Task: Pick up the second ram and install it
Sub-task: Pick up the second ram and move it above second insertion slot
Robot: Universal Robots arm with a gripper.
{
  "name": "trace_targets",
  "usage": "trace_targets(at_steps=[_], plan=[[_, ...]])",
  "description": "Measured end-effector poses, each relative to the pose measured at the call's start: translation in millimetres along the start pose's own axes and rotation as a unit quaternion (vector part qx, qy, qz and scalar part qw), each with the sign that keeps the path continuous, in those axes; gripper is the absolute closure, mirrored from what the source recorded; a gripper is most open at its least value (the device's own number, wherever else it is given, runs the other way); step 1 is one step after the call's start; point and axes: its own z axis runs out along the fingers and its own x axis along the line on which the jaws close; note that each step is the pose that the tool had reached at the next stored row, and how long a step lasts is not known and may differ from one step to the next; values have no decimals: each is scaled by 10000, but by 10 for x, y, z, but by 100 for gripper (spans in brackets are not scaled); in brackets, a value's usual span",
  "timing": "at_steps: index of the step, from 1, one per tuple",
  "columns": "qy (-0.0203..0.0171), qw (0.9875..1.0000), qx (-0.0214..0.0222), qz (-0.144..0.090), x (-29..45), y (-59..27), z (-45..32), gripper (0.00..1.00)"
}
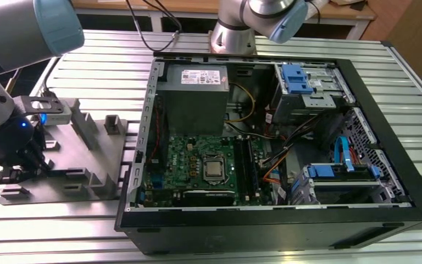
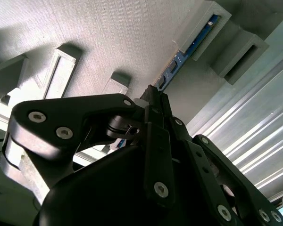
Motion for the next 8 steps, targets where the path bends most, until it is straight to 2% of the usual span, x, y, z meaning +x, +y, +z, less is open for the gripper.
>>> trace_targets(at_steps=[3, 8], plan=[[-2, 10000, 1, 46, 0, 0, 1, 90], [-16, 9994, 6, 360, 0, 0, 4, 90]])
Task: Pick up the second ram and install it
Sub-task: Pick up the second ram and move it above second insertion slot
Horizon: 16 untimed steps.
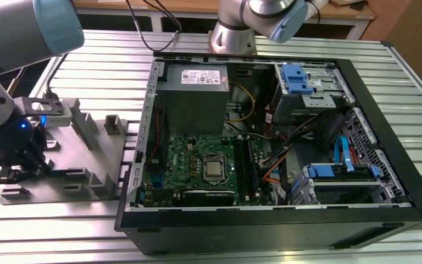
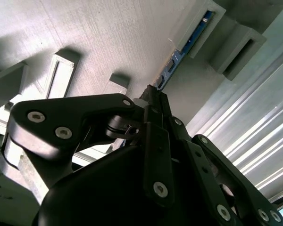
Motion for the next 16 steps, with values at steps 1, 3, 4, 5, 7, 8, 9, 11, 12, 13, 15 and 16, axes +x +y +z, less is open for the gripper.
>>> trace_targets(at_steps=[1, 3, 4, 5, 7, 8, 9, 11, 12, 13, 15, 16], plan=[[-2, 10000, 1, 39, 0, 0, 1, 90], [-8, 9998, 3, 180, 0, 0, 2, 90], [-11, 9997, 4, 248, 0, 0, 2, 90], [-13, 9996, 5, 297, 0, 0, 2, 90], [-16, 9994, 6, 342, 0, 0, 3, 90], [-18, 9993, 7, 387, 0, 0, 3, 90], [-20, 9990, 8, 450, 0, 0, 3, 90], [-23, 9987, 9, 516, 0, 0, 3, 90], [-23, 9987, 9, 516, 0, 0, 4, 90], [-23, 9987, 9, 517, 0, 0, 3, 90], [-23, 9987, 9, 518, 0, 0, 3, 90], [-23, 9987, 9, 518, 0, 0, 3, 90]])
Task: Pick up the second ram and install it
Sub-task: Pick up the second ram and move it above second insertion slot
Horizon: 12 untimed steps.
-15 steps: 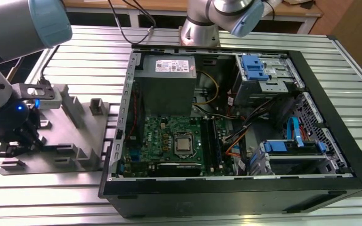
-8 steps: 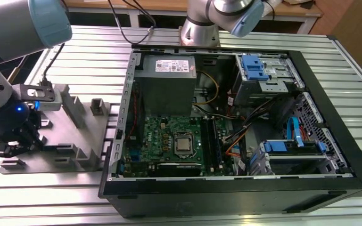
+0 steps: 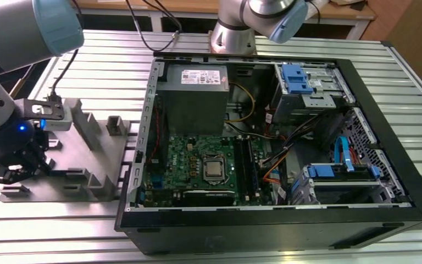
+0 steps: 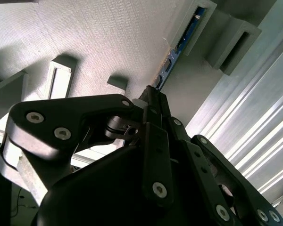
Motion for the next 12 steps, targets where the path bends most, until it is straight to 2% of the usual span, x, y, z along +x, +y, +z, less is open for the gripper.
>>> trace_targets(at_steps=[8, 12], plan=[[0, 10000, 0, -9, 0, 0, 0, 90], [7, 9999, -2, -155, 0, 0, 0, 90]])
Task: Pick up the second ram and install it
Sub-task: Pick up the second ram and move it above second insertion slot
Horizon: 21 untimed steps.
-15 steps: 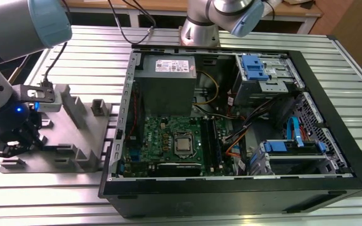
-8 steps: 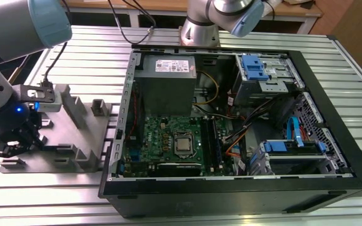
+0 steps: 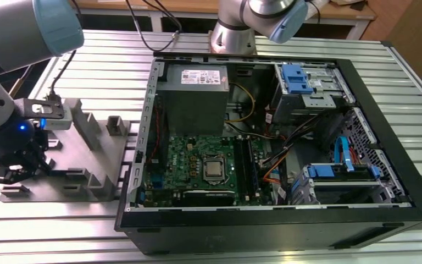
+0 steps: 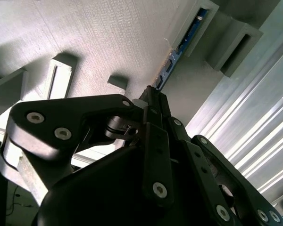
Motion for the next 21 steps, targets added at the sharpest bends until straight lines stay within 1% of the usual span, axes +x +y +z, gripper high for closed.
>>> trace_targets(at_steps=[4, 11, 16, 21], plan=[[1, 10000, 0, -24, -1, 1, -4, 90], [1, 10000, 7, -25, -1, 2, -39, 90], [0, 10000, 7, -28, -1, 2, -40, 90], [-10, 10000, 6, -39, -1, 3, -41, 90]])
